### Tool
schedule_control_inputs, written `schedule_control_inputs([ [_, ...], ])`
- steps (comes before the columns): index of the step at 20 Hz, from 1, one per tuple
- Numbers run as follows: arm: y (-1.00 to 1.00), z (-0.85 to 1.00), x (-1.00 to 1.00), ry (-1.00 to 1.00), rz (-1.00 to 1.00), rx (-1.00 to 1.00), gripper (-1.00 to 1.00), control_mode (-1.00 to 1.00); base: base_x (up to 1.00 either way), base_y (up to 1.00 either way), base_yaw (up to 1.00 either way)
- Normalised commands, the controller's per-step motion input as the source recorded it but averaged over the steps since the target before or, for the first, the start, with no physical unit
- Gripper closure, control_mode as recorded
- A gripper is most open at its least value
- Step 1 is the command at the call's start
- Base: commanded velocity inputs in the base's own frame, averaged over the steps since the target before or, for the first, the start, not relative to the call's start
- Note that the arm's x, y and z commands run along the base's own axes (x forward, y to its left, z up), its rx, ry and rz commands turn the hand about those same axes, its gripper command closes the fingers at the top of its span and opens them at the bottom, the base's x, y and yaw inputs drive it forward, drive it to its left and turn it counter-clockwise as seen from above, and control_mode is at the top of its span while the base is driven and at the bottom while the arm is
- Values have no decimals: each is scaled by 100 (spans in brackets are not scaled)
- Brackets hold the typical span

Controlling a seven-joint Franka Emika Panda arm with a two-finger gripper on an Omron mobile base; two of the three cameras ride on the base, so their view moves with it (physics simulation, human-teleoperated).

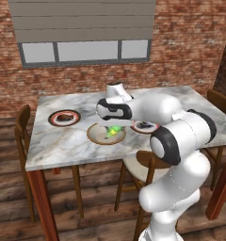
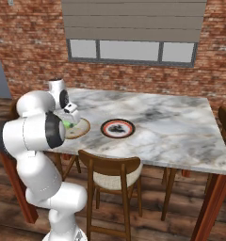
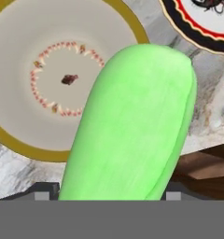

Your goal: Pick the chicken drumstick and corn from their plates and place them in the bowl. Then put the bowl in the fridge.

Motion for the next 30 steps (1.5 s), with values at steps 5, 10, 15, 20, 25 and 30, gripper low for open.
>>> schedule_control_inputs([
  [5, 27, -23, 25, -1, 0, -1, 100, -100, 0, 0, 0],
  [10, 12, -21, 26, -4, 0, 0, 100, -100, 0, 0, 0],
  [15, 3, -29, 18, -3, 0, 2, 100, -100, 0, 0, 0],
  [20, 0, -25, 15, -1, 0, 8, 100, -100, 0, 0, 0],
  [25, 0, -18, 15, 0, 0, 7, 100, -100, 0, 0, 0],
  [30, 0, -12, 22, 0, 0, 1, 100, -100, 0, 0, 0],
])
